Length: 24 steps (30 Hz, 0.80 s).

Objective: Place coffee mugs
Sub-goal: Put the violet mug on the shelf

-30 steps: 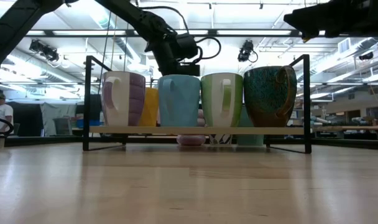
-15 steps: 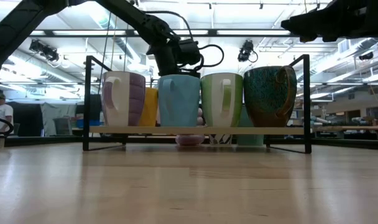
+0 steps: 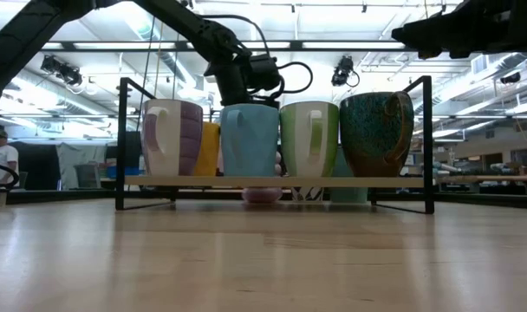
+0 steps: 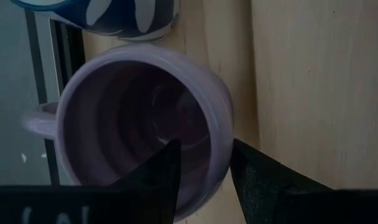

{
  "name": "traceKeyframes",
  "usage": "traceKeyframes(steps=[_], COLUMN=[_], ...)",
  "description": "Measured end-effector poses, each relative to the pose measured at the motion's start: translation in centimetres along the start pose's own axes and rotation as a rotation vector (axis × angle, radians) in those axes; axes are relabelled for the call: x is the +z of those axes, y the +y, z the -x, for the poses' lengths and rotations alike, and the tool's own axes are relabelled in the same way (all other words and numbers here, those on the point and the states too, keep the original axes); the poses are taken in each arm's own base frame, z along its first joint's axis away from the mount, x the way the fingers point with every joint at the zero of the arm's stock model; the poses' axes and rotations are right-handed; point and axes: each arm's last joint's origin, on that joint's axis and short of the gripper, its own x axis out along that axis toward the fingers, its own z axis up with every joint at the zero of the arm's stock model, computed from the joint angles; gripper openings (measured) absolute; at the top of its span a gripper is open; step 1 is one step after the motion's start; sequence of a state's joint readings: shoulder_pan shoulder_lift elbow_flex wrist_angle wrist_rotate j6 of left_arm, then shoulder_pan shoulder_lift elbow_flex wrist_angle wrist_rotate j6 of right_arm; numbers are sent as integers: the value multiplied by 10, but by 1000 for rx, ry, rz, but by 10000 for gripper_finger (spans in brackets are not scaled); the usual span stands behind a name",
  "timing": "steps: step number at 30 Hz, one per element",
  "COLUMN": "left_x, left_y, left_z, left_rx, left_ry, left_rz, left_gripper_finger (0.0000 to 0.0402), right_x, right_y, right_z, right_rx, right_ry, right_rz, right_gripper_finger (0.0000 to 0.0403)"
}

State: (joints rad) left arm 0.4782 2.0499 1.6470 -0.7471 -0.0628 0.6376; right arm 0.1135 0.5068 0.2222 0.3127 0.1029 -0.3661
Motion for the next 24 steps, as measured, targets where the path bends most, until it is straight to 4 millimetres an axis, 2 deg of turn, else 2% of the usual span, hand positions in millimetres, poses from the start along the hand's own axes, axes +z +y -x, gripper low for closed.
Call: traceKeyframes(steps=[5, 16, 21, 24], left_x=[0, 2, 3, 8], left_y=[0, -5, -3, 2], left_z=[0, -1, 1, 10], left_rx=[-1, -10, 1, 11], left_ry=[-1, 6, 23, 11], left_rz=[-1, -15, -13, -8], left_gripper_finger=[131, 52, 44, 44], right_x=[1, 1, 1, 1], right_y=[0, 0, 0, 0], right_z=[0, 0, 0, 0], right_rx=[-2, -2, -2, -2], right_ry=[-6, -6, -7, -7], right_rz=[0, 0, 0, 0], right_gripper_finger=[166, 166, 166, 166])
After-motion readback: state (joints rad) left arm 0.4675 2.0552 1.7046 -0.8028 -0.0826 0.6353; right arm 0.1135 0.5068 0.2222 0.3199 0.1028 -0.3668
